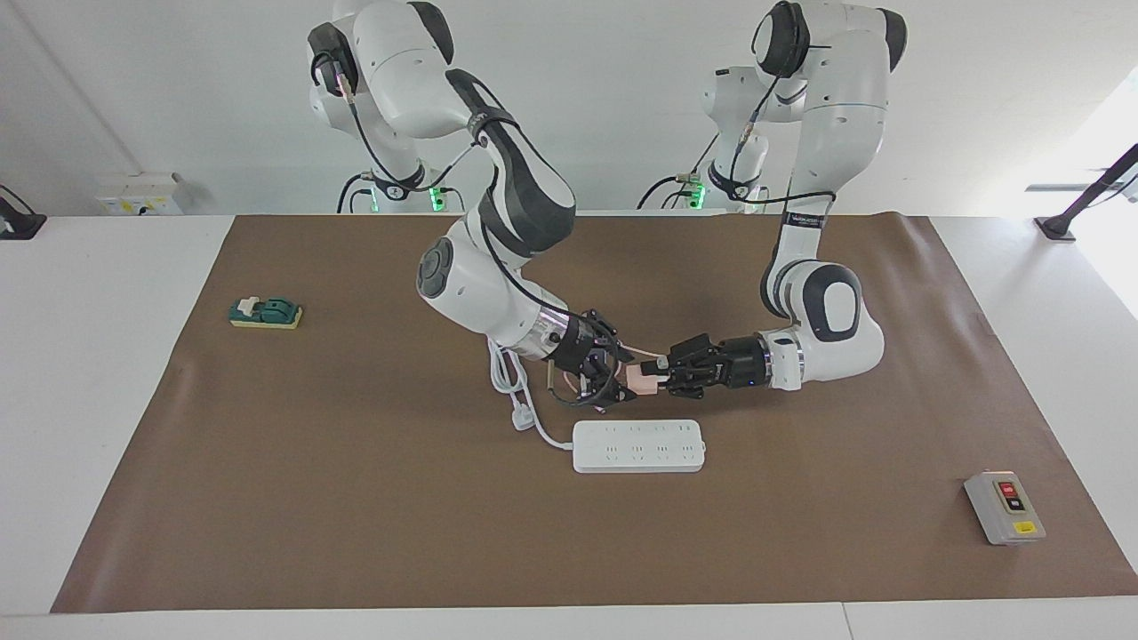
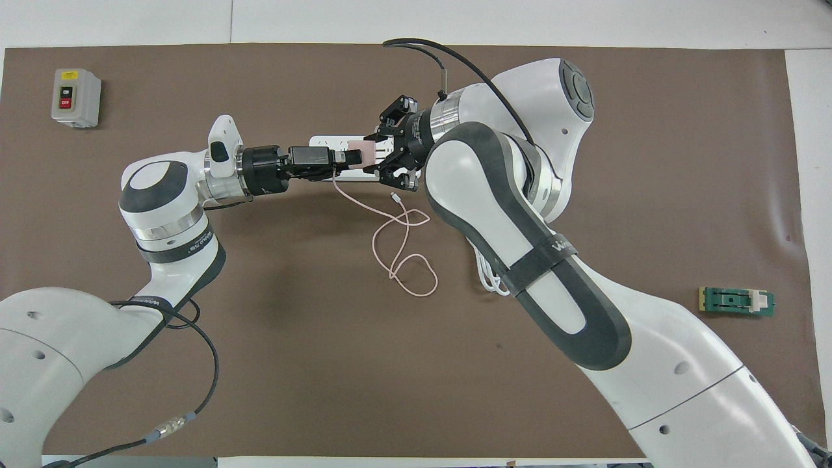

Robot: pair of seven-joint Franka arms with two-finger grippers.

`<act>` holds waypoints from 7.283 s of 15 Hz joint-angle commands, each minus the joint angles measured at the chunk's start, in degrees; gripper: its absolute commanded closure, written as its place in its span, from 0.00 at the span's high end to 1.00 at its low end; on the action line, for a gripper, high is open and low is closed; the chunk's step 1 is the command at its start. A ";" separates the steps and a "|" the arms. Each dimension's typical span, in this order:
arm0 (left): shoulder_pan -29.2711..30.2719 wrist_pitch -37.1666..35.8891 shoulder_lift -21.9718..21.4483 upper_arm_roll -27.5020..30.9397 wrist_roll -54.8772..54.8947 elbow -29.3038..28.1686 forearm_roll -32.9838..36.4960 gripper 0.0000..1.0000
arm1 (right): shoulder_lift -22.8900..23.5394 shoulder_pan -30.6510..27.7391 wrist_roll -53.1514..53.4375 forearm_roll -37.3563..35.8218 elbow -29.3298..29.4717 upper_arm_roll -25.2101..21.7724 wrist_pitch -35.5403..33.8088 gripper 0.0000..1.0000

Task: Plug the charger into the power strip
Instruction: 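Pull the plug away with the left gripper while the right gripper withdraws, then carry the pink plug with the left gripper to the power strip's end socket, then push the pink plug into the socket with the left gripper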

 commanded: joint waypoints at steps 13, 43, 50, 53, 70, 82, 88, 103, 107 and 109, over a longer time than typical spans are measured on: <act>7.43 -24.20 -7.22 7.94 -34.82 25.34 47.72 0.00 | -10.80 -17.24 -0.27 -11.89 1.14 -0.32 -20.19 1.00; -4.59 -18.00 -7.24 7.59 -87.43 34.66 82.81 0.00 | -37.51 -29.03 -101.71 -48.49 -16.77 -0.76 -35.86 1.00; -12.43 -5.53 0.24 7.50 -126.44 34.66 83.45 0.00 | -36.56 -30.00 -101.80 -48.57 -15.47 -0.94 -34.45 1.00; -15.15 -4.63 2.87 7.59 -139.83 34.58 83.71 0.00 | -36.99 -30.44 -101.53 -48.05 -16.17 -0.76 -35.24 1.00; -19.81 1.52 10.18 7.50 -155.69 33.26 87.23 0.00 | -37.26 -29.73 -101.27 -47.26 -16.26 -0.68 -36.12 1.00; -19.81 3.98 10.88 7.59 -155.16 31.33 87.32 0.00 | -37.26 -29.73 -101.44 -47.26 -16.17 -0.68 -36.12 1.00; -20.16 4.16 10.97 7.50 -155.69 31.50 87.58 0.00 | -37.26 -29.82 -101.53 -47.26 -16.17 -0.68 -36.21 1.00; -20.52 5.39 12.63 7.59 -155.60 31.32 88.55 0.00 | -37.26 -29.73 -101.62 -47.34 -16.17 -0.68 -36.21 1.00; -20.52 6.09 12.90 7.50 -155.60 31.24 88.55 0.00 | -37.26 -29.73 -101.44 -47.34 -16.17 -0.68 -36.12 1.00; -20.52 6.53 12.99 7.50 -155.60 31.06 88.55 0.00 | -37.26 -29.73 -101.36 -47.34 -16.26 -0.68 -36.12 1.00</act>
